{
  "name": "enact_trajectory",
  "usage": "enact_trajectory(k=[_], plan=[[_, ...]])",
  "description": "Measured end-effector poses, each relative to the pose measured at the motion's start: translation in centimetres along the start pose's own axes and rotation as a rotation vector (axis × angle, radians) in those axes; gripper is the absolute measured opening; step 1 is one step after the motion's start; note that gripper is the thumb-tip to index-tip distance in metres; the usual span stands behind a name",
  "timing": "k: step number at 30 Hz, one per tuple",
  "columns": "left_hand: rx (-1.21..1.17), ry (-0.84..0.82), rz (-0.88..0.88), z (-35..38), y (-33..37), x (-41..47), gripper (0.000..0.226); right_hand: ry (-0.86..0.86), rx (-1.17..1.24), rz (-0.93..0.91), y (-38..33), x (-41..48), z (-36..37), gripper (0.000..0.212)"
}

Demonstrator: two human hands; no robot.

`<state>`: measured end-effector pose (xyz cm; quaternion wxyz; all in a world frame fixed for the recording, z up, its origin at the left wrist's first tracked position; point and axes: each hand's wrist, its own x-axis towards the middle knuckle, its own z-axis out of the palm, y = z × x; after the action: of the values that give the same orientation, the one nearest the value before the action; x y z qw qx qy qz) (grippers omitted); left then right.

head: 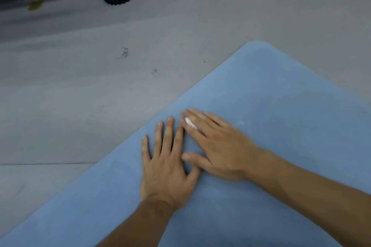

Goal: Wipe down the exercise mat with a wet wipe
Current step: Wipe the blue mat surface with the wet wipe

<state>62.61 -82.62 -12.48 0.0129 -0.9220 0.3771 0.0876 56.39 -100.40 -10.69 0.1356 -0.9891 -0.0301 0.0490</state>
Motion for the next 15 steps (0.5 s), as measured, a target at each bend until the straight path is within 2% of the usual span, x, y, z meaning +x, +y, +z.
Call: enact_trajectory(k=[2, 4, 10, 12, 15], plan=[[-0.014, 0.009, -0.005, 0.0, 0.1, 0.0, 0.085, -0.022, -0.008, -0.037, 0.4, -3.3, 0.4, 0.084], [-0.027, 0.012, -0.008, -0.2, 0.2, 0.1, 0.086, -0.009, -0.039, 0.015, 2.4, -5.7, 0.2, 0.083], [-0.027, 0.015, -0.010, -0.1, 0.1, -0.1, 0.084, 0.066, -0.134, 0.444, 9.1, -6.9, -2.3, 0.089], [-0.033, 0.018, -0.013, -0.2, 0.1, 0.0, 0.083, 0.066, -0.097, 0.467, 8.1, -6.4, -2.0, 0.093], [-0.032, 0.018, -0.015, -0.2, 0.2, 0.1, 0.084, 0.042, -0.018, 0.352, 4.1, -6.1, -0.8, 0.099]])
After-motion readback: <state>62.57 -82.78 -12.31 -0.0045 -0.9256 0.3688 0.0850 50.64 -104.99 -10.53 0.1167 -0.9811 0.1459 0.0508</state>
